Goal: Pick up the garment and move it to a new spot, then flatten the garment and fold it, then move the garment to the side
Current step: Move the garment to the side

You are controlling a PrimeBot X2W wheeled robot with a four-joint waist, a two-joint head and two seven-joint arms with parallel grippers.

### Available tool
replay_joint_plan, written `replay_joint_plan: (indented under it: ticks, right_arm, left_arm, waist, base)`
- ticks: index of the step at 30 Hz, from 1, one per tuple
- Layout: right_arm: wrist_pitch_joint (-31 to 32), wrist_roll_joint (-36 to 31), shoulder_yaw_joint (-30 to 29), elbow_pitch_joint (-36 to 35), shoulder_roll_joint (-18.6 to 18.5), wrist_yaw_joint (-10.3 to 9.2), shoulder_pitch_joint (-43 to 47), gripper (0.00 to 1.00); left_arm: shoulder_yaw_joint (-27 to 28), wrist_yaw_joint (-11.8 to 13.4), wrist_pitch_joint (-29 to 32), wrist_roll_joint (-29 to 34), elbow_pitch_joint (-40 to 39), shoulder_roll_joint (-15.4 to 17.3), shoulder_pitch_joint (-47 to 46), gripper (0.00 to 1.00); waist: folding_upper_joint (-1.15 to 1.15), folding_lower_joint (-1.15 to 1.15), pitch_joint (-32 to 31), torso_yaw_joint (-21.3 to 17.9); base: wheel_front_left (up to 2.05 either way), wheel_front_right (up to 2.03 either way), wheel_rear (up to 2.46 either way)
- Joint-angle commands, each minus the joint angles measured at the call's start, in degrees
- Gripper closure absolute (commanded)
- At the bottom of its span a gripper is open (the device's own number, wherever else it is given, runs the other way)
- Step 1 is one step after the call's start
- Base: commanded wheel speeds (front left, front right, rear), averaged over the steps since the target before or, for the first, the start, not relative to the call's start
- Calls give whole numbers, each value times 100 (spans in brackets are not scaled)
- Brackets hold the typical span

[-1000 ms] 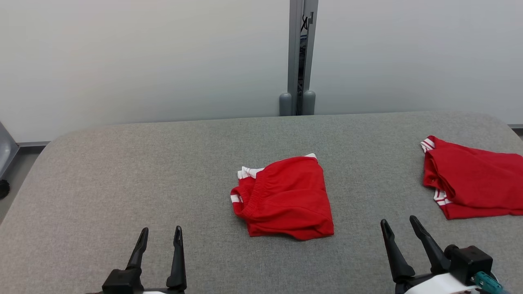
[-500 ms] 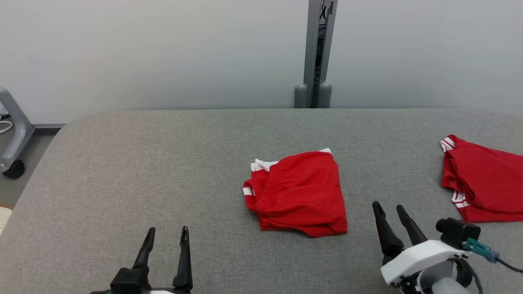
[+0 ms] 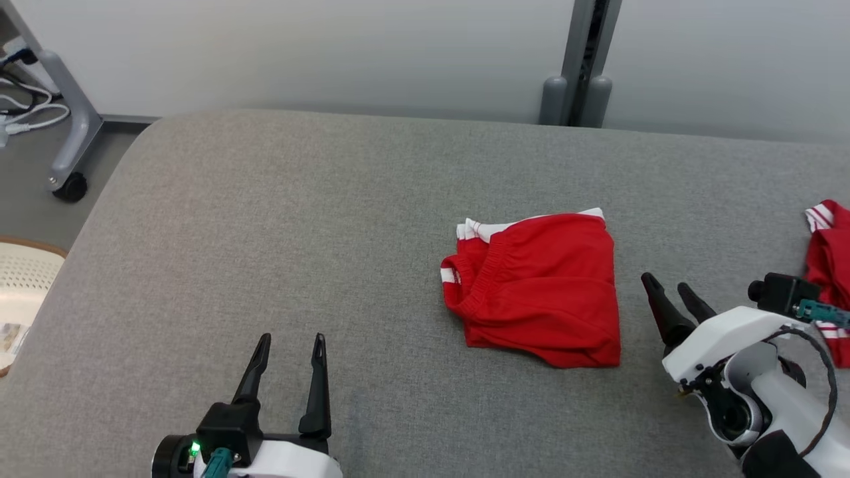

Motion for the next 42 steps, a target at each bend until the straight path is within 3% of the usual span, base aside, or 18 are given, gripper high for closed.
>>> replay_joint_plan:
  ticks: [1,17,18,19,21,22,33,42]
  right_arm:
    - [34,128,74,129,-82,11,-175,0]
    - [267,957,984,783,-23,10,-462,2]
    - [254,996,1032,789,-10,10,-454,24]
    - [227,1034,1081,790,-11,10,-453,53]
    - [143,1003,1214,790,-46,10,-485,79]
    - [92,985,1292,783,-59,10,-498,100]
    - [-541,660,1946,723,-360,9,-958,100]
    - [-690,164,2236,645,-538,7,-1501,100]
  left_arm:
    - [-49,41,-23,-42,3,21,-154,0]
    - [-405,170,-23,-180,145,22,-577,0]
    - [-407,170,-23,-181,147,21,-578,0]
    - [-407,178,-23,-184,149,21,-580,0]
    - [-414,173,-23,-182,161,22,-582,0]
    - [-422,147,-23,-166,175,21,-584,0]
    - [-374,78,-23,-91,178,22,-574,0]
    - [-294,58,-23,-10,125,22,-652,0]
  waist:
    - [0,0,254,197]
    - [0,0,620,601]
    - [0,0,619,604]
    - [0,0,616,604]
    - [0,0,605,593]
    - [0,0,601,582]
    - [0,0,522,281]
    - [0,0,652,-261]
  base:
    - [0,0,0]
    - [0,0,0]
    - [0,0,0]
    - [0,0,0]
    - [0,0,0]
    - [0,0,0]
    - [0,0,0]
    - [0,0,0]
